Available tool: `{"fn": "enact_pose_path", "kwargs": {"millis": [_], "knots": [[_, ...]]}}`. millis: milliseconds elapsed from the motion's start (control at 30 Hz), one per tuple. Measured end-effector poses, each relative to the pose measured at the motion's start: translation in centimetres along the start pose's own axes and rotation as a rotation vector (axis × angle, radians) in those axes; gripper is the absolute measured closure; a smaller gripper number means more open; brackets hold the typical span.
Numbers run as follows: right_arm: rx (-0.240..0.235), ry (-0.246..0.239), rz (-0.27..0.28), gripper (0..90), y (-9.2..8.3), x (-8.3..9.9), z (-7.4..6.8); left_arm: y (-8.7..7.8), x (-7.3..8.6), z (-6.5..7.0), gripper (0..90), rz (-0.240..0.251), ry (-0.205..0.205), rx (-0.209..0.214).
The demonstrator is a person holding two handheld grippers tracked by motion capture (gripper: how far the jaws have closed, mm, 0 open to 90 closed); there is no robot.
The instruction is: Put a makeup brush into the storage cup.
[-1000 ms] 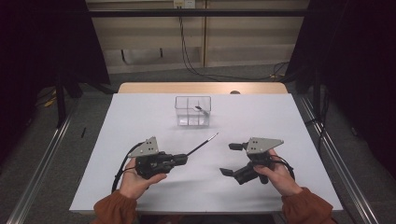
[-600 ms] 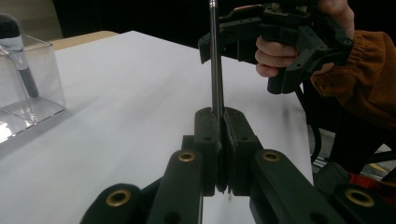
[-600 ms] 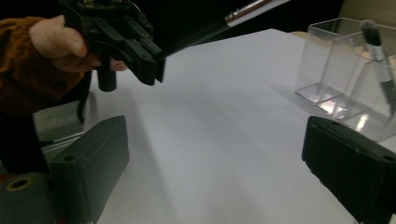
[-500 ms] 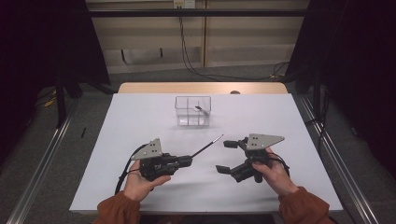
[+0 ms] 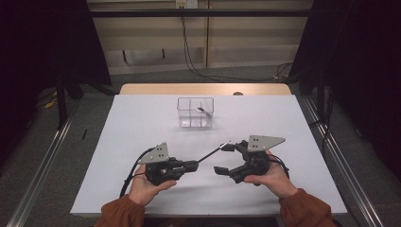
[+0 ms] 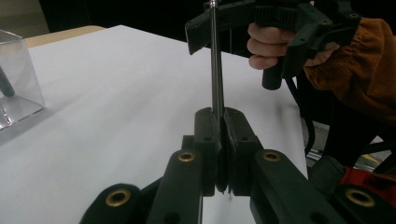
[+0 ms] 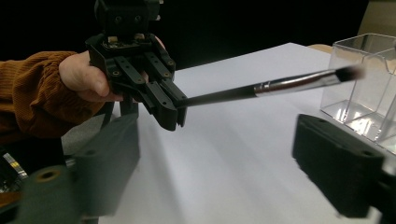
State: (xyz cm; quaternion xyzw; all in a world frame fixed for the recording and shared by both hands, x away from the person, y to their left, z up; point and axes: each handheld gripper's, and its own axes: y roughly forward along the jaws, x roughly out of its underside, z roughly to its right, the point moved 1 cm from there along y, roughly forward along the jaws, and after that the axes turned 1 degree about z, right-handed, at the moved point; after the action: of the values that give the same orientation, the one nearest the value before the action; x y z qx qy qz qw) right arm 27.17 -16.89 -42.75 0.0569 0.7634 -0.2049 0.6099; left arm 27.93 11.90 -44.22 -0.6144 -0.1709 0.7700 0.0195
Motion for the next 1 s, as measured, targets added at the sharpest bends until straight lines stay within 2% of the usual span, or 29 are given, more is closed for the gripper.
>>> {"fn": "enact_pose_path", "kwargs": {"millis": [100,167,300,400,500,700,1000], "knots": [[0.004,0.019,0.010,25.4,0.1,0.0,0.1,0.1,0.0,0.0,84.9,-0.010,0.008,0.006],[0.023,0.013,0.008,25.7,0.2,0.1,0.1,0.2,0.0,0.0,84.9,-0.010,0.006,0.009],[0.020,0.032,0.013,37.1,0.4,0.2,0.1,0.2,0.1,0.1,84.9,-0.019,0.010,0.010],[0.009,0.045,0.014,44.5,0.4,0.2,0.2,0.4,0.2,0.1,84.9,-0.027,0.012,0.013],[0.010,0.054,0.021,47.0,0.4,0.3,0.3,0.5,0.2,0.1,84.9,-0.029,0.010,0.016],[-0.010,0.069,0.030,58.5,0.5,0.4,0.3,0.6,0.4,0.0,84.9,-0.050,0.016,0.018],[-0.030,0.133,0.070,72.3,0.1,0.1,0.7,1.1,0.6,-0.1,84.5,-0.077,0.033,0.022]]}}
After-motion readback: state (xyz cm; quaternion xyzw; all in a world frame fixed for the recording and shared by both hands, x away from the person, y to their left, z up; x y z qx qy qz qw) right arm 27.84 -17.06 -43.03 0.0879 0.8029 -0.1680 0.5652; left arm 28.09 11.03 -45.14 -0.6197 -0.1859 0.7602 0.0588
